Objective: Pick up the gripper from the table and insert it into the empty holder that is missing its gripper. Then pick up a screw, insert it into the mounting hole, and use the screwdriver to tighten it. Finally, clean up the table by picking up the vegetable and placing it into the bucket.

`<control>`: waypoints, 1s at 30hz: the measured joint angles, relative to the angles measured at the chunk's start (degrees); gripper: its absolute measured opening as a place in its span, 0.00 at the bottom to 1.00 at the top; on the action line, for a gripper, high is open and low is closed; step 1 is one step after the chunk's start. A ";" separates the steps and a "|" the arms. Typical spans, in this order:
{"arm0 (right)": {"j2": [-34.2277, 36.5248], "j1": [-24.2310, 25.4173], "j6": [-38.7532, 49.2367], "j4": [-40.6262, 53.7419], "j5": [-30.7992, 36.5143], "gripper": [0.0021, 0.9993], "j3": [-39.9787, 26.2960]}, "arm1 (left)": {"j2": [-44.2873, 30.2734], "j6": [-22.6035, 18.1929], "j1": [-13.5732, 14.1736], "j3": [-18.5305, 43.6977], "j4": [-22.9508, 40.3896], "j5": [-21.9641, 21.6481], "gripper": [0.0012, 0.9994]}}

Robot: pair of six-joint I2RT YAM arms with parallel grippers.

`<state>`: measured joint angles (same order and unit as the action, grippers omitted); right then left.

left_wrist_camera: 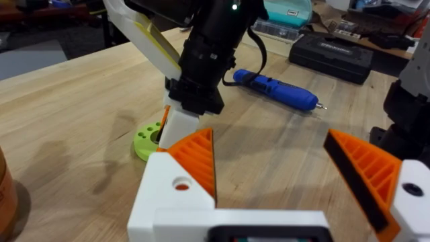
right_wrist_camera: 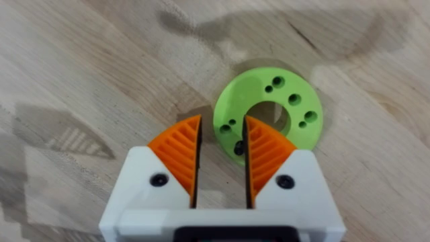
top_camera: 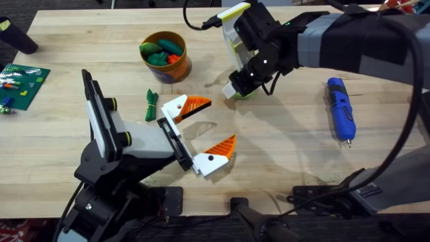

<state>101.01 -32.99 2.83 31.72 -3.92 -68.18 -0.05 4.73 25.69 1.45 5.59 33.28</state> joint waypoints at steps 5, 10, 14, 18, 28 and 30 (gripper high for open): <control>0.00 0.00 0.00 0.39 0.02 0.36 0.00 | 0.02 0.06 0.00 0.00 -0.09 -0.02 0.98; 0.00 0.02 0.00 1.49 0.04 0.36 0.00 | 0.00 0.04 0.00 0.00 -0.11 -0.02 0.98; 0.00 0.02 0.10 1.66 0.06 0.36 0.00 | 0.00 0.04 0.00 0.00 -0.09 -0.02 0.98; 0.00 0.02 0.40 2.14 0.38 0.36 0.00 | 0.02 0.05 0.00 0.00 -0.10 -0.02 0.98; -0.02 0.00 0.65 4.58 1.16 0.36 -0.13 | 0.02 0.06 0.00 0.00 -0.09 -0.02 0.98; -0.02 0.00 0.64 4.55 1.16 0.36 -0.13 | 0.02 0.07 0.00 0.00 -0.11 -0.02 0.98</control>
<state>100.99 -32.99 3.47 36.27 -2.76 -68.31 -0.03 4.80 25.69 1.45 5.48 33.26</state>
